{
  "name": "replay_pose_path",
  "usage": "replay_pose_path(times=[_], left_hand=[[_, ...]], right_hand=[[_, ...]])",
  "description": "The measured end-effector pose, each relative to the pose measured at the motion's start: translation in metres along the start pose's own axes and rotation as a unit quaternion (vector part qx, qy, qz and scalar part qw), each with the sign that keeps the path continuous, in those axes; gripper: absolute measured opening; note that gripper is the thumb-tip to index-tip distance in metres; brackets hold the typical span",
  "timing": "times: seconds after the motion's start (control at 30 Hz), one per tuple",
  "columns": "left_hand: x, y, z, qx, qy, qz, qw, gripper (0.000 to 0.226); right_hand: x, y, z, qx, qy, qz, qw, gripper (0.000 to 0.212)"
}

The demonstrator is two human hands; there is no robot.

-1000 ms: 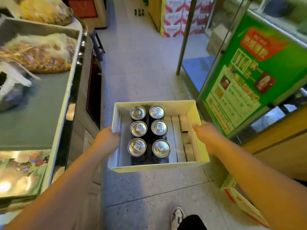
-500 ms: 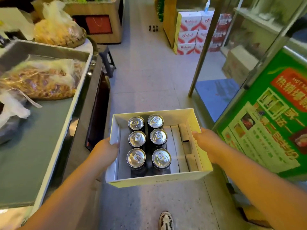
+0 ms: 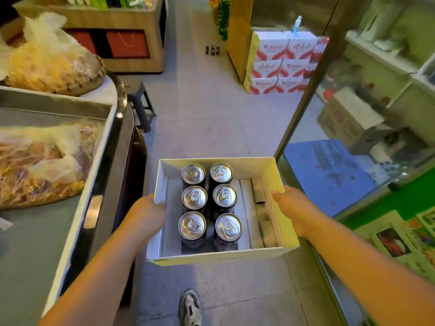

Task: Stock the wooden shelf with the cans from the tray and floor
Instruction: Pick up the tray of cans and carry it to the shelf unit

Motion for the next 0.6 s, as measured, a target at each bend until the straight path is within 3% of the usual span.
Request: replay_pose_path(times=[0.23,0.37,0.6], left_hand=[[0.117,0.054,-0.132,-0.011,-0.011,0.01,1.0,0.007],[0.184,0.067,-0.208,-0.025,-0.013,0.016,0.999,0.022],[0.306,0.081,-0.346,-0.023,0.005,0.025,0.999,0.022]], right_hand=[[-0.1,-0.026,-0.147,-0.002,-0.004,-0.019,1.0,0.043],[-0.141,-0.035,-0.244,0.003,-0.008,-0.034,0.999,0.042],[-0.231,-0.037,-0.425,-0.014,0.011,-0.028,0.999,0.04]])
Point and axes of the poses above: each hand's wrist, its own z-axis away from the middle knuckle, its own y-axis out of the back of the hand, x = y × z, the point moved 10 cm from there along -z, towards the middle knuckle, and after that the axes turned 13 degrees about y, right-handed, at the moved point
